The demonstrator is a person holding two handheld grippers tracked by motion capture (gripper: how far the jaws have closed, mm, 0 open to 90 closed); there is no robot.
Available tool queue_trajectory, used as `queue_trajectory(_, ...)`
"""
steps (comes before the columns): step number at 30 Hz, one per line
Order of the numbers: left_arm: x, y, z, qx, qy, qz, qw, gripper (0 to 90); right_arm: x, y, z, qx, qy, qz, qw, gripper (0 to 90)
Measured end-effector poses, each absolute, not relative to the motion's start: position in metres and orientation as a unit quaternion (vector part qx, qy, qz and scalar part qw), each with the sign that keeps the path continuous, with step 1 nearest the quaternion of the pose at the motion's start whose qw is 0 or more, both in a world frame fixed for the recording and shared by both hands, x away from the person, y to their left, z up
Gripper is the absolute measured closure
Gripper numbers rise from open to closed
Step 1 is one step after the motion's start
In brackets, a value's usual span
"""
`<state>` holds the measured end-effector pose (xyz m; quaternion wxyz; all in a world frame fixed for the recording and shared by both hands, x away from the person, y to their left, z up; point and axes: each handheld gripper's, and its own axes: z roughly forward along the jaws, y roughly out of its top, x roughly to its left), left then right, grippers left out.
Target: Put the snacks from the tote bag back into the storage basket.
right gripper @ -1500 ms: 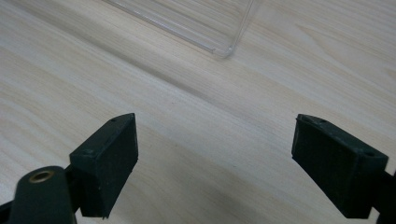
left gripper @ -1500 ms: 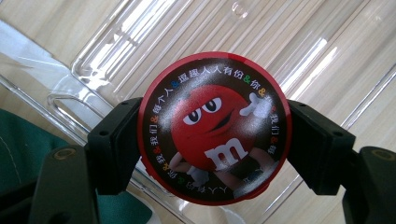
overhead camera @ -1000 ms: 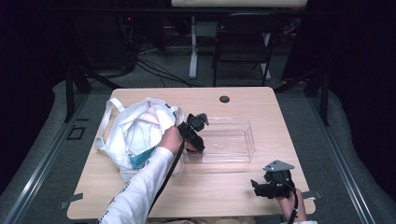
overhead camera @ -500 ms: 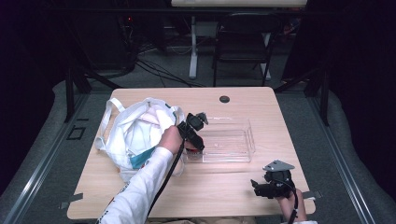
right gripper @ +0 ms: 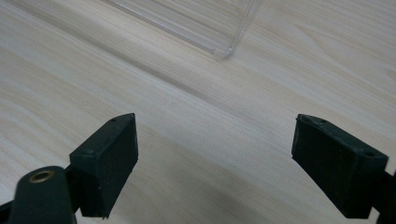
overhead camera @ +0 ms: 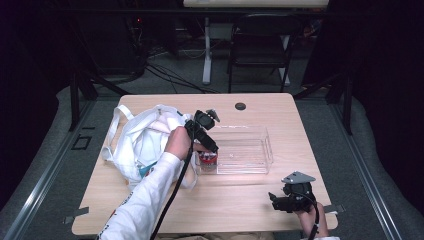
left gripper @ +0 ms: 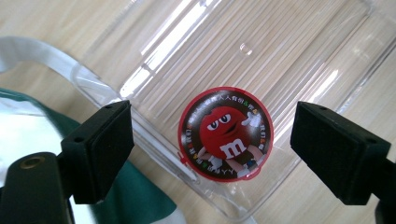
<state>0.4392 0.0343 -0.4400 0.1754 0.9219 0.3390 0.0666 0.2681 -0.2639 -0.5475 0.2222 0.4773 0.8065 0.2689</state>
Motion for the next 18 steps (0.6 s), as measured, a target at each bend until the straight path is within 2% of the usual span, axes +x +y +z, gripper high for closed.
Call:
queue_trajectory(6,0.432,0.045,-0.423,0.919,0.338,0.086,0.183,7.0,0.268,-0.264,-0.547,0.478,0.807,0.266,0.222,14.0)
queue_trajectory(10,0.415,0.068,-0.407,0.913,0.337,0.11,0.202,1.8,0.268,-0.264,-0.547,0.477,0.807,0.268,0.223,14.0)
queue_trajectory(14,0.4,0.091,-0.403,0.905,0.347,0.119,0.213,1.6,0.268,-0.264,-0.548,0.477,0.807,0.268,0.222,14.0)
queue_trajectory(18,0.376,0.135,-0.409,0.894,0.372,0.137,0.21,1.3,0.268,-0.264,-0.547,0.476,0.808,0.266,0.223,14.0)
